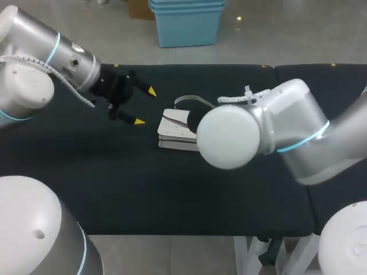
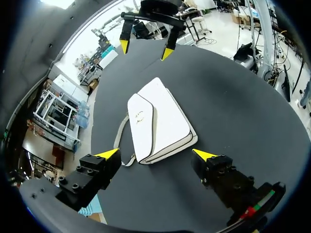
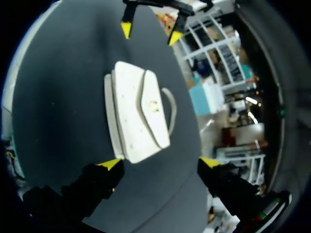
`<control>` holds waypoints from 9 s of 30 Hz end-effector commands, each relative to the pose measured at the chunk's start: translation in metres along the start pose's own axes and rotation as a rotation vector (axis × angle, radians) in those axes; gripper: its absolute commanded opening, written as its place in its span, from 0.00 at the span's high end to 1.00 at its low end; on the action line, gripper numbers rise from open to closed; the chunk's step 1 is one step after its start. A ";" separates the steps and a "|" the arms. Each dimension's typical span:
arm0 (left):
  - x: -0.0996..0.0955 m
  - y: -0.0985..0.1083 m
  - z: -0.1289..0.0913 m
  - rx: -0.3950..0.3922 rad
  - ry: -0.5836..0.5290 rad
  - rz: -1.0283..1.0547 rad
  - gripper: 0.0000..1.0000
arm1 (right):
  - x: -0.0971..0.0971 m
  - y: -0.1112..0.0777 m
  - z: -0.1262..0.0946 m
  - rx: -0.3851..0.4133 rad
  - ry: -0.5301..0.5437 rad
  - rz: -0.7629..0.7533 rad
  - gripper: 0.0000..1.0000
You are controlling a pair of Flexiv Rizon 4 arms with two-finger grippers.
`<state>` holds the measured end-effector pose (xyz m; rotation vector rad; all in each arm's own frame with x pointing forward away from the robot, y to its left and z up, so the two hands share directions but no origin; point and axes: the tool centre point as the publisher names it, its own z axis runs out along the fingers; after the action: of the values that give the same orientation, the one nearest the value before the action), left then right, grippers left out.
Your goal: Pick up the bag, open it, inspect its contents, close it, and place it on the opposite side
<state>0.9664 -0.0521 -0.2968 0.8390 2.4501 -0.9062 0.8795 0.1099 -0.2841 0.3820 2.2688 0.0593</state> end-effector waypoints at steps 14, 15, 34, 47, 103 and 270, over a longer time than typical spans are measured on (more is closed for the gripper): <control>-0.016 -0.009 0.034 0.060 -0.155 0.132 0.00 | 0.033 0.004 0.036 -0.051 -0.324 -0.086 0.44; -0.017 -0.010 0.036 0.060 -0.155 0.132 0.00 | 0.035 0.005 0.039 -0.053 -0.317 -0.091 0.45; -0.031 -0.013 0.052 0.070 -0.144 0.156 0.00 | 0.048 0.009 0.077 -0.066 -0.252 -0.120 0.60; -0.031 -0.016 0.064 0.069 -0.141 0.170 0.01 | 0.051 0.007 0.085 -0.070 -0.252 -0.130 1.00; -0.052 -0.011 0.100 0.136 -0.028 -0.077 1.00 | 0.075 -0.003 0.087 -0.116 -0.225 -0.232 1.00; -0.096 -0.057 0.025 0.199 0.018 -0.530 1.00 | -0.023 0.047 0.053 -0.027 -0.002 -0.211 1.00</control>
<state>1.0096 -0.1445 -0.2357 0.2585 2.7069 -1.3310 0.9569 0.1519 -0.2935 0.1332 2.3068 -0.0341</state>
